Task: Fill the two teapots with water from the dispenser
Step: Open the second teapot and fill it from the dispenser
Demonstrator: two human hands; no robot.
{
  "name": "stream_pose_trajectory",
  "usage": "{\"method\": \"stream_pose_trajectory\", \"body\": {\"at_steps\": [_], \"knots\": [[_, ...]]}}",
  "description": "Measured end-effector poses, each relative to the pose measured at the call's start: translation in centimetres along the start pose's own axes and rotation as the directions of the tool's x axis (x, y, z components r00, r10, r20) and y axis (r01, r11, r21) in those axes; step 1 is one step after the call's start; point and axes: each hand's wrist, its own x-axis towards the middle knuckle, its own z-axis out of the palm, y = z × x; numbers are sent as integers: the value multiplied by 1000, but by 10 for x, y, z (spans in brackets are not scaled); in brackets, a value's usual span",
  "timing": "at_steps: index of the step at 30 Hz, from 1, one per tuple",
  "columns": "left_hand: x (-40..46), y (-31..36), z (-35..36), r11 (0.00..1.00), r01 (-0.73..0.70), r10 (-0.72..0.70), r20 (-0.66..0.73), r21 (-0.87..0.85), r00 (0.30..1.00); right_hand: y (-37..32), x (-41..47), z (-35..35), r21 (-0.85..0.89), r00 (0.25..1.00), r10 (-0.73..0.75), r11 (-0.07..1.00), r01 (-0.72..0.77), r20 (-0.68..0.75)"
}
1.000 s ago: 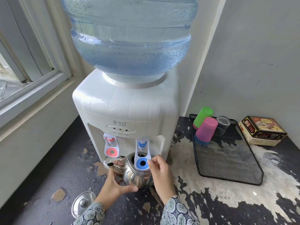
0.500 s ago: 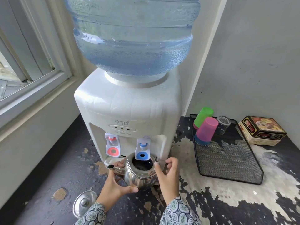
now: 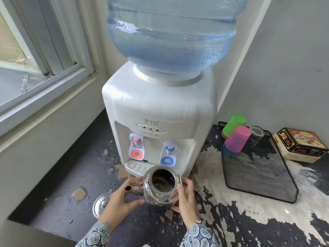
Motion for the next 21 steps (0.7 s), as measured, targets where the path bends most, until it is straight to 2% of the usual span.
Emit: {"method": "stream_pose_trajectory", "body": {"at_steps": [2, 3, 6, 10, 16, 21], "knots": [[-7, -7, -11, 966, -102, 110, -24, 237, 994, 8, -4, 1, -43, 1000, -30, 999, 31, 6], [-9, -11, -15, 935, -109, 138, -63, 339, 989, 10, -5, 2, -61, 999, -46, 997, 47, 18], [-16, -31, -26, 865, 12, 126, -239, 502, 963, 14, -6, 9, -61, 993, -104, 992, 108, 58], [-20, -52, -31, 844, 143, 15, -288, 518, 957, 19, -4, 19, -154, 989, -114, 980, 127, 94], [-18, -59, -39, 834, 193, 1, -351, 518, 937, 28, -3, 33, -235, 993, -94, 966, 109, 73], [-23, -49, -44, 797, 209, -22, -319, 566, 948, 31, -9, 42, -290, 994, -90, 951, 106, 67]]}}
